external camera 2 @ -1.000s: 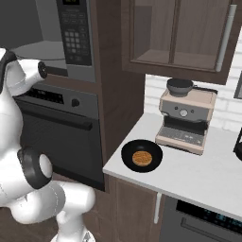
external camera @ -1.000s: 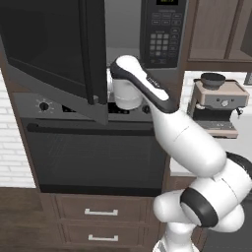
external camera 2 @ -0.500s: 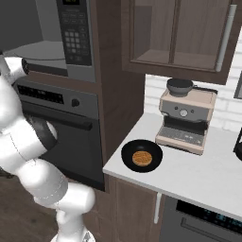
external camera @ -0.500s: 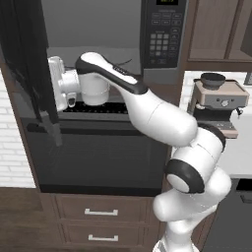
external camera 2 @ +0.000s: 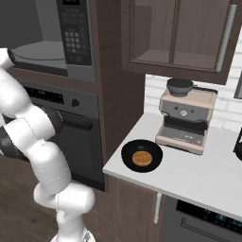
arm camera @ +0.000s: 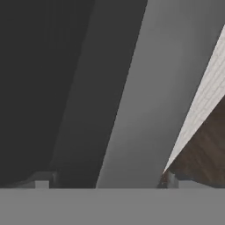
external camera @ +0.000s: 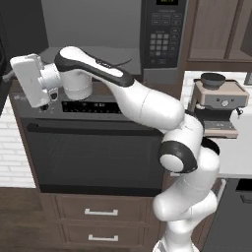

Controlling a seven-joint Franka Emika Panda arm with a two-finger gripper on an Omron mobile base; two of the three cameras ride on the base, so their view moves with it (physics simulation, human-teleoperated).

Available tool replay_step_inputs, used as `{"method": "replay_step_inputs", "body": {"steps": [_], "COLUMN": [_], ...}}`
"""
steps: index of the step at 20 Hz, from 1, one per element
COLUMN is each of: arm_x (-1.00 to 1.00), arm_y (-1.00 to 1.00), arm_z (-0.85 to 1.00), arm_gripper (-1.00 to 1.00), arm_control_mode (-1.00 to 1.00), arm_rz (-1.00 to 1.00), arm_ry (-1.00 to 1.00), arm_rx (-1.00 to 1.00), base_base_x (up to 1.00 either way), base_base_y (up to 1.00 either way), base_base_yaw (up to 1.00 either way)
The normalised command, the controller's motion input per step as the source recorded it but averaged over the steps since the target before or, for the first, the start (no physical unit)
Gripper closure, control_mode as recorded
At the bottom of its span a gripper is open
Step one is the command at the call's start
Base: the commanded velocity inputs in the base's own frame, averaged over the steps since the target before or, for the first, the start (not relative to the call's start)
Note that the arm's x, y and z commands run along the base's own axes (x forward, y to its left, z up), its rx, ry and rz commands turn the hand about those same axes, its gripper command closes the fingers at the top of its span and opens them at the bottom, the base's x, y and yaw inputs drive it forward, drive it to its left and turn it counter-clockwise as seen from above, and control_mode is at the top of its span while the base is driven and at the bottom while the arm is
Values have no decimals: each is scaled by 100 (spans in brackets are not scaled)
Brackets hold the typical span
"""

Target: Open the microwave, place the bowl with waffle inside the microwave, then close the microwave door and turn it on.

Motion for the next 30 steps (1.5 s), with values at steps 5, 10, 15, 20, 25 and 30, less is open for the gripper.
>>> {"method": "replay_step_inputs", "body": {"steps": [5, 10, 15, 20, 25, 30], "arm_x": [-90, -91, -91, -44, -16, -12], "arm_y": [-86, -71, -56, -92, -100, -100], "arm_z": [-11, -7, 1, 29, 40, 26], "arm_gripper": [-100, -100, -100, -100, -100, -100], "arm_control_mode": [-100, -100, -100, -100, -100, -100], "arm_rz": [-29, -33, -40, -46, -40, -42], "arm_ry": [-37, -35, -24, 8, 27, 43], "arm_rx": [0, 0, 0, -2, -1, -5], "base_base_x": [0, 0, 0, 0, 0, 0], "base_base_y": [0, 0, 0, 0, 0, 0], "base_base_yaw": [0, 0, 0, 0, 0, 0]}}
